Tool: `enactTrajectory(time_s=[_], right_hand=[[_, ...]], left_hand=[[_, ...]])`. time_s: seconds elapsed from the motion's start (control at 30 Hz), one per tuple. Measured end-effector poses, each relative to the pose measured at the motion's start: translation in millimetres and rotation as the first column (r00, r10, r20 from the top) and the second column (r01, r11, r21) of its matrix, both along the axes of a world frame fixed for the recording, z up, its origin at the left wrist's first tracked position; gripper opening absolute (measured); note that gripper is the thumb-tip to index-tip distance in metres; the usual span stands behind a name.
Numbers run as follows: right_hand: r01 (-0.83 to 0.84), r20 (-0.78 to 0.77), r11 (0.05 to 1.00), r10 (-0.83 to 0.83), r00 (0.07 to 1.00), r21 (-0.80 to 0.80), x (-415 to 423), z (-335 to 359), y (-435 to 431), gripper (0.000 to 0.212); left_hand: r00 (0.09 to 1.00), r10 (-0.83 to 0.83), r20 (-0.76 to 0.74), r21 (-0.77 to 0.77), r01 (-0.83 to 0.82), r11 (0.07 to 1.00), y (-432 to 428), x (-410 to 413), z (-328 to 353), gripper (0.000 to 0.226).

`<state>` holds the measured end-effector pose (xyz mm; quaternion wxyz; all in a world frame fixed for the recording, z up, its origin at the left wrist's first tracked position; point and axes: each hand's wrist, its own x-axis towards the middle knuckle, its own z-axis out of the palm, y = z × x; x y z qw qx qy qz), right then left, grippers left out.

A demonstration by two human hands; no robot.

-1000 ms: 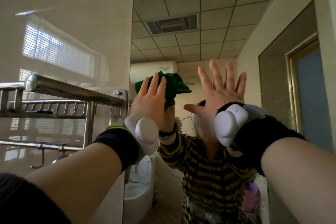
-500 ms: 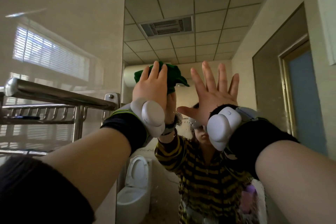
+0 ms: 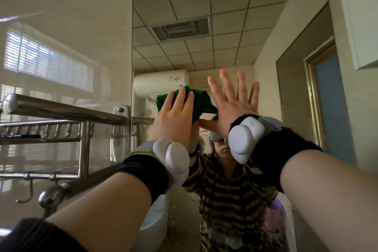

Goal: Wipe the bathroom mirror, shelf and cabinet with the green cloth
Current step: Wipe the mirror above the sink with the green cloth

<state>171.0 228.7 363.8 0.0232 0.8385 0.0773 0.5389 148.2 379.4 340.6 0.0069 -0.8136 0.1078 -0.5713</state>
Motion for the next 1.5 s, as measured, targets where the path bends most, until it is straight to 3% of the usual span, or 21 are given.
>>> enactTrajectory(time_s=[0.13,0.33,0.73,1.13,1.5], right_hand=[[-0.080,-0.010,0.997,0.080,0.997,-0.004,-15.1,-1.8,-10.6,0.110],[0.042,-0.052,0.998,-0.040,0.998,0.052,-34.1,-12.5,-51.5,0.120],[0.084,-0.082,0.996,-0.082,0.993,0.023,-29.6,-23.9,-68.9,0.118],[0.086,-0.065,0.996,-0.083,0.994,0.036,-31.2,-25.2,-68.1,0.118],[0.087,-0.094,0.995,-0.083,0.992,0.039,-25.2,-23.7,-69.3,0.116]], left_hand=[[0.999,0.008,-0.049,0.001,-0.008,1.000,-2.8,-6.8,3.5,0.065],[0.996,0.036,-0.076,0.001,-0.036,0.999,-5.6,-7.8,9.5,0.060],[1.000,0.005,-0.004,-0.070,-0.005,0.997,-23.7,0.4,33.9,0.058],[0.999,-0.032,-0.012,0.070,0.033,0.997,-45.2,-2.4,-10.4,0.054],[0.998,-0.064,-0.002,-0.017,0.064,0.998,-63.7,-8.1,30.5,0.058]])
